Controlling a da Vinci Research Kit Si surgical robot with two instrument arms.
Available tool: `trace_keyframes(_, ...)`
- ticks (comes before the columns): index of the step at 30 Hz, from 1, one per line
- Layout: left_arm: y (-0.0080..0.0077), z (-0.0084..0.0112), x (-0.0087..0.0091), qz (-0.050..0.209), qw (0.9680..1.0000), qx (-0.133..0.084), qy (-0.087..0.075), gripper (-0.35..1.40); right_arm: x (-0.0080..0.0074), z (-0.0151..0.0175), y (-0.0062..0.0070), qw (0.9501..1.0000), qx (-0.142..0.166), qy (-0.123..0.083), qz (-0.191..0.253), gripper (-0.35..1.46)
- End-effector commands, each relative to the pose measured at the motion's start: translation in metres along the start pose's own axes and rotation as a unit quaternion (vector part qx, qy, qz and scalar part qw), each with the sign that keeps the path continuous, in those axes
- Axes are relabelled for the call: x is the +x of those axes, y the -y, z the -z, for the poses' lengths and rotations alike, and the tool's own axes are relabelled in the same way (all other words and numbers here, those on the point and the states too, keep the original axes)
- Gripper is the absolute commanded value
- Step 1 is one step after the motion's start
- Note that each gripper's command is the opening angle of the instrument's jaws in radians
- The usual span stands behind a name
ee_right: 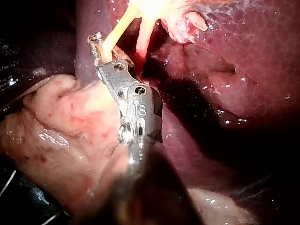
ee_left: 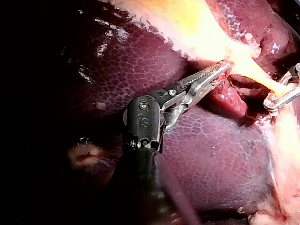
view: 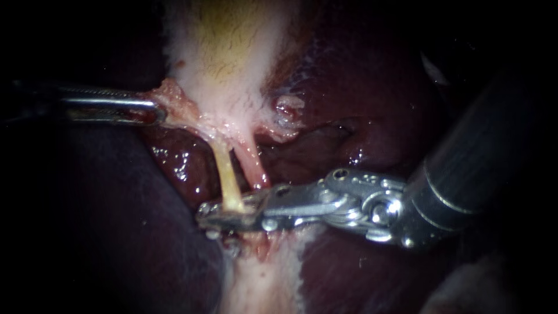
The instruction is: Going back second clip left tube
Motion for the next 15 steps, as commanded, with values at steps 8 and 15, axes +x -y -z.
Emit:
trace_keyframes(8,0.0,0.0,0.0,0.0,1.0,0.0,0.0,-0.35,0.0,-0.0004,0.0,1.0,0.003,-0.002,-0.002,-0.19)
trace_keyframes(15,0.0,0.0,-0.0001,-0.001,1.0,0.0,0.0,-0.35,0.0001,-0.0015,-0.0003,0.9995,0.026,-0.017,0.0,0.43)
